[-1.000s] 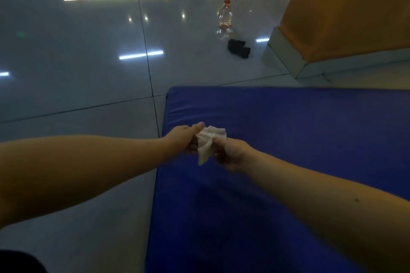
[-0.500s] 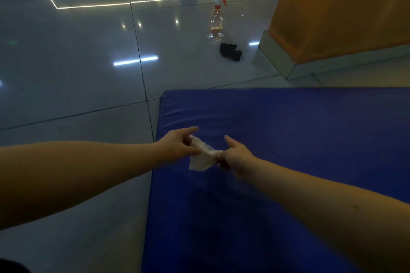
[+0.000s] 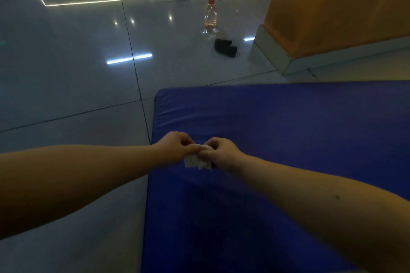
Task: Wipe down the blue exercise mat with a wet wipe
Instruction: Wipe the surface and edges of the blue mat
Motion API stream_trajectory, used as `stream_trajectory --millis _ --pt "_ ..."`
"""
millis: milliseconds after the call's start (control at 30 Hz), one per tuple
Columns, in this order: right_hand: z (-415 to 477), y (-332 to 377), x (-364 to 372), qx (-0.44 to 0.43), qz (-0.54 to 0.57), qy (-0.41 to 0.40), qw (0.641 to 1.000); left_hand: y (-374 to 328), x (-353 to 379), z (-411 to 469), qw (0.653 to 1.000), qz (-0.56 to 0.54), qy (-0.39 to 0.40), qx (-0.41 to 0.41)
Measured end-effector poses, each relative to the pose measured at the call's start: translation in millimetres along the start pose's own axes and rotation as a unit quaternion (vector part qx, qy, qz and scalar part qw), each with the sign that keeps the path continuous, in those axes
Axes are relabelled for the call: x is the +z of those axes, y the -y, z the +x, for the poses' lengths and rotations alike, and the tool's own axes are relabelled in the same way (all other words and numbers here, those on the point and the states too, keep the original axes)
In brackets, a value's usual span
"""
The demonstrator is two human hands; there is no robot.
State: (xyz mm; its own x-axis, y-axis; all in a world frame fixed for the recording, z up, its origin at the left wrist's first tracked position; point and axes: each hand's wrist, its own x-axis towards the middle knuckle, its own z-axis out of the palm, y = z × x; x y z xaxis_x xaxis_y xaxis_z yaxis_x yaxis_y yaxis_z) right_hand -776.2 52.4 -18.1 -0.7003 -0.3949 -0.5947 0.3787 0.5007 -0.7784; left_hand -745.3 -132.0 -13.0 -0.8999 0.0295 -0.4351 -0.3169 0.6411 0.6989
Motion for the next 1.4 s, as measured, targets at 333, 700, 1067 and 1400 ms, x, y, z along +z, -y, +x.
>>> stream_trajectory --millis 333,700,1067,1400 --pt "55.4 13.3 -42.4 -0.070 -0.117 -0.251 0.959 51.5 -18.6 30.2 0.986 0.051 -0.125 -0.097" --pt "86.0 -56.6 -15.8 -0.010 -0.500 -0.106 0.859 96.3 -39.1 37.9 0.973 0.080 -0.153 -0.156" --pt "109.9 -7.3 106.8 -0.183 -0.519 0.000 0.835 114.1 -34.9 37.2 0.971 0.087 -0.144 -0.171" --pt "108.4 -35.2 -37.5 -0.202 -0.533 -0.061 0.819 119.0 -32.3 40.1 0.973 0.060 -0.138 -0.178"
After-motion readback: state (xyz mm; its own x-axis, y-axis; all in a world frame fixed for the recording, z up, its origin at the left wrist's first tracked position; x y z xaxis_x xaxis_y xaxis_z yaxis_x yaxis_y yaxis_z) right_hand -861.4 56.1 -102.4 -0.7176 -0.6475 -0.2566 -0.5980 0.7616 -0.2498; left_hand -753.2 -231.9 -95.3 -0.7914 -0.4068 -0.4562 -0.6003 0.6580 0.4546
